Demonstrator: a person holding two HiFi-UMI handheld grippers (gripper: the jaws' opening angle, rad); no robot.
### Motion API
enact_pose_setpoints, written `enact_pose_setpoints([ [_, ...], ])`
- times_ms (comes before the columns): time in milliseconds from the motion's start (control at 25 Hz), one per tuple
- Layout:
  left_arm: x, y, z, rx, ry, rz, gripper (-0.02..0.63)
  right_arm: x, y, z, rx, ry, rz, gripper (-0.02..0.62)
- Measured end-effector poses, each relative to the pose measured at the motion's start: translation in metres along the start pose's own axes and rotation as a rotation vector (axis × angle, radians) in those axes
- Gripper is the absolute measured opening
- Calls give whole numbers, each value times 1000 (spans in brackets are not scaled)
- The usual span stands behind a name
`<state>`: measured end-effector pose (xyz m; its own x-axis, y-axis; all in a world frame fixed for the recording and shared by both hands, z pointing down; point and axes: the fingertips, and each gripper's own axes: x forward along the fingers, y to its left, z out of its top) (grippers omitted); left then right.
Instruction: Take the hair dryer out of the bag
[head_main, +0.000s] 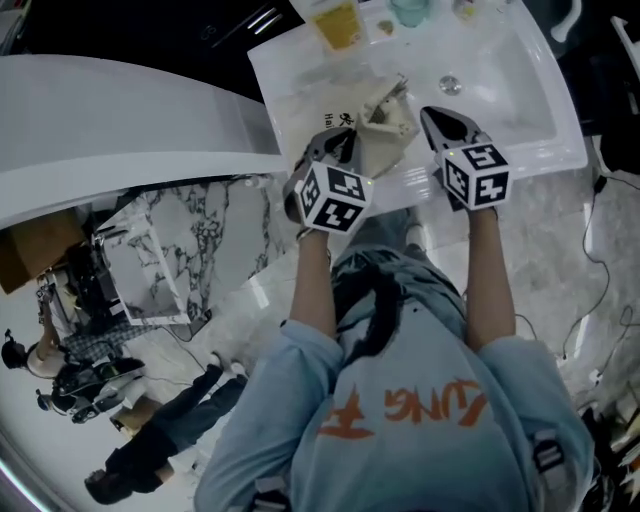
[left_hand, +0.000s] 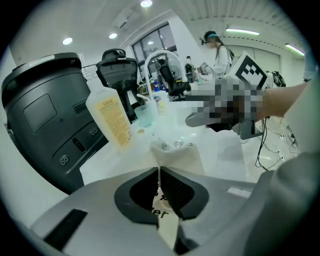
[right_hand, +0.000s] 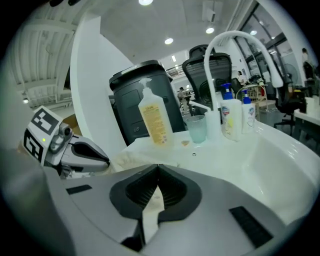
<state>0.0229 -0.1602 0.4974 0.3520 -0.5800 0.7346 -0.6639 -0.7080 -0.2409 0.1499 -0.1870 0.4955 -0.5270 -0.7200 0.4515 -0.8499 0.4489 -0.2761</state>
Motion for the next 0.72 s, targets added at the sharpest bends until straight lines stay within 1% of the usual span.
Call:
enact_pose_setpoints([
  [120, -4, 2, 1, -28, -22, -6, 15, 19, 1, 1, -114, 57, 18, 2],
  [240, -11, 0, 9, -42, -62, -7, 12, 40, 0, -7, -224, 149, 36, 2],
  [440, -15, 1, 10, -27, -89, -20, 8, 76, 23, -32, -448, 303, 139, 7],
  [600, -21, 0, 18, -31, -138, -54, 3, 90, 43, -48, -651, 410, 256, 111],
  [720, -31, 10, 29, -33, -190, -45, 1, 92, 53, -63, -750, 502, 375, 198],
])
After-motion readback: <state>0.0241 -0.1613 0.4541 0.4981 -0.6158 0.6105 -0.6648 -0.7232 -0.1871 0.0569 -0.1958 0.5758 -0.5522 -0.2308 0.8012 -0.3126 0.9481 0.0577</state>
